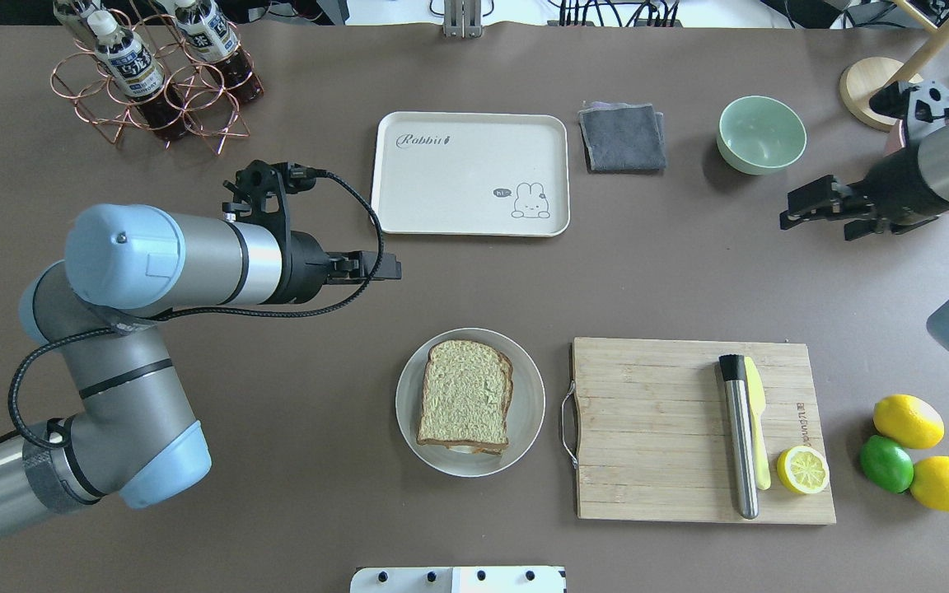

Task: Make sandwich and place on tray
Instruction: 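Open the right gripper and withdraw it while the left gripper approaches the plate, then grasp the rim of the white plate with the left gripper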

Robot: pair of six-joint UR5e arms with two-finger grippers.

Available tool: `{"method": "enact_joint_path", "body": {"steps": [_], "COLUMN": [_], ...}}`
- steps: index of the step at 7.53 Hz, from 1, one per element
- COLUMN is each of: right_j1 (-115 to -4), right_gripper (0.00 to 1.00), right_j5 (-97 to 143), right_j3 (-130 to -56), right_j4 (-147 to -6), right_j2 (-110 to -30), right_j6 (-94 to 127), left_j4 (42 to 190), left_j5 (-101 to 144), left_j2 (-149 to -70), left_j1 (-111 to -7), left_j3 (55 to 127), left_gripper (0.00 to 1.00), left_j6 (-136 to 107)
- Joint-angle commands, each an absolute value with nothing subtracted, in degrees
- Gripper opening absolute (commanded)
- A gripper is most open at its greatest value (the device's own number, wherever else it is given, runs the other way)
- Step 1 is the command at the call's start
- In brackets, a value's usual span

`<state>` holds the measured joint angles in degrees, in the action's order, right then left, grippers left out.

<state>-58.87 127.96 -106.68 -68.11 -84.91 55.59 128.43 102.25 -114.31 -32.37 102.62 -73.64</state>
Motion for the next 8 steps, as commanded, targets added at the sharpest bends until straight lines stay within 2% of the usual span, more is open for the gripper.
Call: {"method": "enact_joint_path", "body": {"steps": [1,4,6,8], "right_j1": [-68.9,-71.3,-71.3,-71.3], "right_gripper": [1.0,1.0,1.0,1.0], "right_j5": [134.5,135.2,135.1,135.0], "right_j3": [-106.3,-104.5,-104.6,-104.6], "right_j4": [-68.9,-68.1,-68.0,-68.0], "right_j2": [-91.7,-93.8,-94.0,-94.3], "right_j6": [41.7,36.1,36.5,36.5], "left_j4": [128.6,128.9,132.7,132.9], "left_j5": [97.8,92.4,92.8,92.8], "left_j2": [-114.3,-113.6,-111.5,-111.5], "left_j1": [-25.3,-19.4,-19.4,-19.3], "left_j3": [102.7,101.8,101.3,99.8], "left_gripper": [0.93,0.72,0.47,0.46], "left_j6": [-75.1,-75.1,-74.7,-74.7]}}
